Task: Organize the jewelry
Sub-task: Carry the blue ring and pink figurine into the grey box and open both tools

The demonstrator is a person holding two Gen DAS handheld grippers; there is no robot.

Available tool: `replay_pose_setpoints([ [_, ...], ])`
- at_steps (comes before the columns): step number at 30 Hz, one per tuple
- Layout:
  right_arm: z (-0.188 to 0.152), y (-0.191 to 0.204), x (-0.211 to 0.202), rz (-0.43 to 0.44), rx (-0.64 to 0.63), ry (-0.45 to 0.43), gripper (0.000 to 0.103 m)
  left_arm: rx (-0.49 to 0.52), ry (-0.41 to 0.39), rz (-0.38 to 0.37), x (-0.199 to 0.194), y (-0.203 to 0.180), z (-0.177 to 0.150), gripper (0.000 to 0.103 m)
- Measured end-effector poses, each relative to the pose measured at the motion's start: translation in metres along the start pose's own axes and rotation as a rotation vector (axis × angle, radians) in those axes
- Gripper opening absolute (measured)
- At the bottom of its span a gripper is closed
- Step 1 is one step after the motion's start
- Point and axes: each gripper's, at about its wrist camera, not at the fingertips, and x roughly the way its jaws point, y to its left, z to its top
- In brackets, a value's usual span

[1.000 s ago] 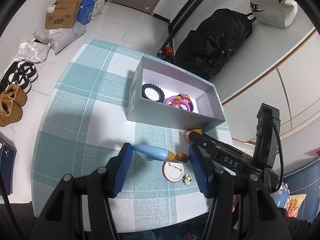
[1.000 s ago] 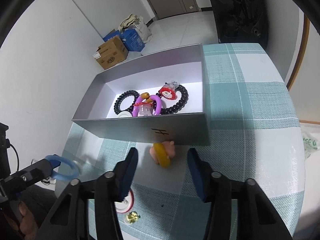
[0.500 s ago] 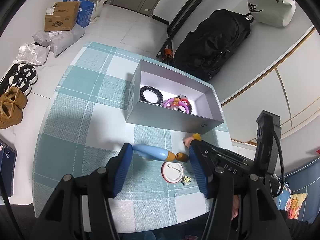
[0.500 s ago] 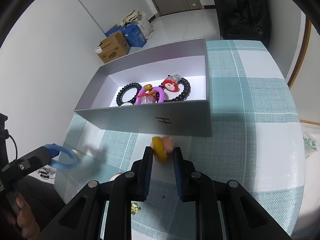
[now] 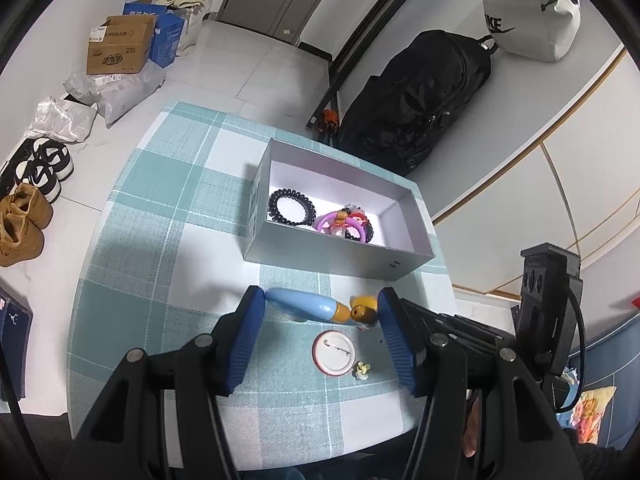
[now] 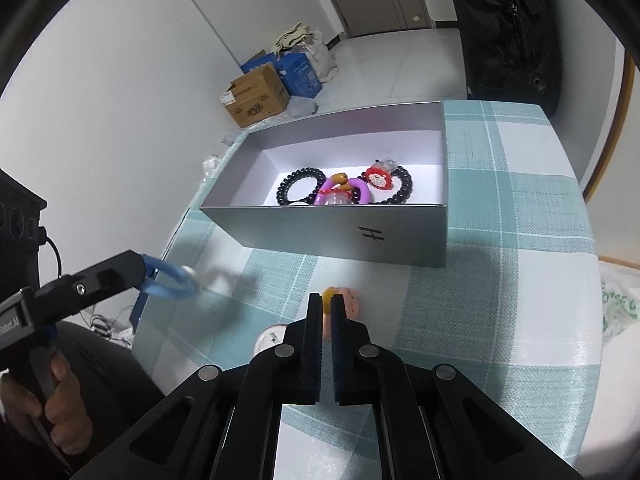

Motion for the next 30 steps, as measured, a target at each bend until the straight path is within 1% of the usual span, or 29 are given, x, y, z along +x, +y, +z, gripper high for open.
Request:
replay_pose_setpoints([
  [2, 0.0, -0.003, -0.002, 0.008, 0.011, -0.003, 0.003, -0.006, -0.003, -0.003, 0.0, 0.0, 0.001, 0.053],
  [3, -0.001, -0.004, -0.002, 0.011, 0.013, -0.001, 0.006, -0.009, -0.003, -0.006, 0.0, 0.0, 0.001, 0.053],
  [5, 0.0, -0.006, -0.002, 0.015, 0.018, 0.0, 0.007, -0.012, -0.003, -0.003, 0.0, 0.0, 0.001, 0.053],
  [6, 0.0, -0.007, -0.001, 0.012, 0.02, 0.004, 0.014, -0.014, -0.001, -0.003, 0.001, 0.0, 0.001, 0.053],
  [7, 0.001, -0.007, 0.002, 0.01, 0.022, 0.01, 0.031, -0.015, 0.0, -0.004, 0.001, 0.0, 0.001, 0.053],
  [9, 0.001, -0.003, 0.007, -0.005, 0.007, 0.012, 0.05, -0.016, 0.0, -0.003, 0.001, -0.001, 0.002, 0.053],
  [11, 0.002, 0.002, 0.014, -0.016, -0.026, 0.023, 0.05, -0.01, 0.0, 0.0, 0.0, -0.001, 0.002, 0.053],
  [14, 0.001, 0.008, 0.025, -0.069, -0.078, 0.055, 0.05, -0.008, 0.0, 0.002, 0.0, -0.002, 0.002, 0.053],
  [16, 0.0, 0.011, 0.031, -0.096, -0.104, 0.07, 0.04, -0.008, 0.003, 0.004, 0.0, -0.003, 0.003, 0.053],
  [17, -0.001, 0.013, 0.03, -0.109, -0.123, 0.06, 0.037, -0.009, 0.002, 0.004, 0.0, -0.003, 0.003, 0.053],
  [18, -0.001, 0.014, 0.031, -0.113, -0.139, 0.066, 0.029, -0.008, 0.0, 0.001, -0.001, -0.004, 0.004, 0.053],
  [19, -0.001, 0.015, 0.032, -0.113, -0.148, 0.076, 0.025, -0.007, -0.003, -0.001, -0.002, -0.005, 0.004, 0.053],
  [22, 0.001, 0.014, 0.029, -0.104, -0.155, 0.069, 0.024, -0.008, -0.011, -0.012, -0.003, -0.008, 0.008, 0.053],
  [25, 0.005, 0.009, 0.021, -0.079, -0.133, 0.055, 0.024, -0.002, -0.018, -0.019, -0.004, -0.012, 0.012, 0.053],
  [30, 0.02, 0.002, -0.006, -0.023, -0.104, 0.002, 0.024, 0.001, -0.023, -0.039, -0.004, -0.02, 0.022, 0.053],
])
